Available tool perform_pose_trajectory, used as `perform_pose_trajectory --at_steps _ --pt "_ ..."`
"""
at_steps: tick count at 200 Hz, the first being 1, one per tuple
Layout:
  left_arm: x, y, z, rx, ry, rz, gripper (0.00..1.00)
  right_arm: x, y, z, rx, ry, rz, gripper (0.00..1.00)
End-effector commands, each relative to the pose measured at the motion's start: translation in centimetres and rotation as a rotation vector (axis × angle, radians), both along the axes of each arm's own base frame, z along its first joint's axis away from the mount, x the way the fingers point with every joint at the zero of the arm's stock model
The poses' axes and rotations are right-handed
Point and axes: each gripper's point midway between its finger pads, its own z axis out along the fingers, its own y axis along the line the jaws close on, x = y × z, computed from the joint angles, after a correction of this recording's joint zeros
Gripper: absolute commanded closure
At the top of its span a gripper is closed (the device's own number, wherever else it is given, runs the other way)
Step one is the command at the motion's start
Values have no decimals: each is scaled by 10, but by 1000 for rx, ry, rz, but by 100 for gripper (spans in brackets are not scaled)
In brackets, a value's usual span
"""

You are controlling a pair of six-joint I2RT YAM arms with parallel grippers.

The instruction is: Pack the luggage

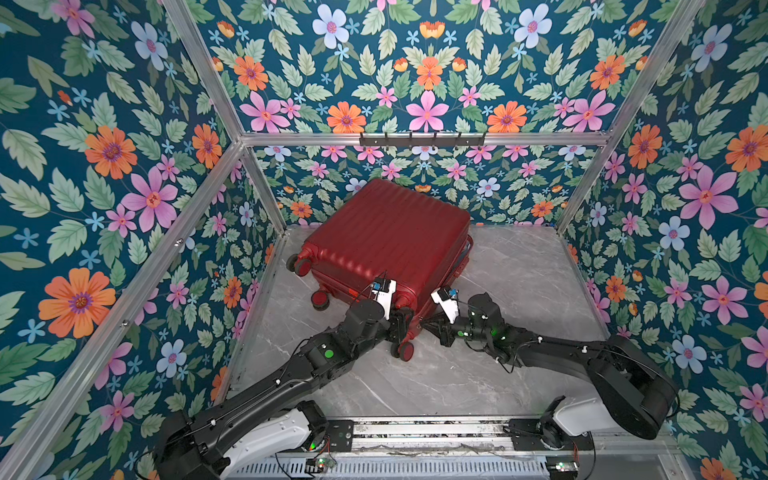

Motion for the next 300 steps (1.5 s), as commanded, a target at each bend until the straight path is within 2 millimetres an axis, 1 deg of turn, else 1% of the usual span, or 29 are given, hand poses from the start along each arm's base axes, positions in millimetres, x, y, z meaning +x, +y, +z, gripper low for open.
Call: perform_pose_trajectory --at_steps 1,26,47,81,136,157,168,196,234,252,300 --pt "-1 -13 28 -93 -51 -46 100 16 7 39 109 -100 -40 93" --pt "-1 -14 29 -99 -50 -49 100 20 7 42 114 -67 -68 100" --pt "-2 -14 29 -99 -50 -50 100 22 7 45 119 -51 -88 100" --pt "-2 -15 28 -101 -47 -50 100 18 13 50 117 -62 -94 100" --pt "-3 -15 28 -102 -45 -50 100 24 17 45 113 -28 -130 96" --pt "-3 -15 28 -105 -40 -49 100 28 15 45 113 -16 -165 100" --pt "-3 -15 27 -104 -39 -50 100 31 14 45 105 -9 -193 100" --pt "-3 -17 28 -97 -35 -56 100 45 6 40 70 22 -302 100" --pt "-6 -18 32 -89 -35 -69 100 64 -12 23 -26 56 -459 100" --pt "-7 -18 31 -83 -30 -75 100 70 -19 19 -46 54 -510 100" --pt "-10 -16 30 -75 -24 -77 100 85 -35 19 -99 29 -624 100"
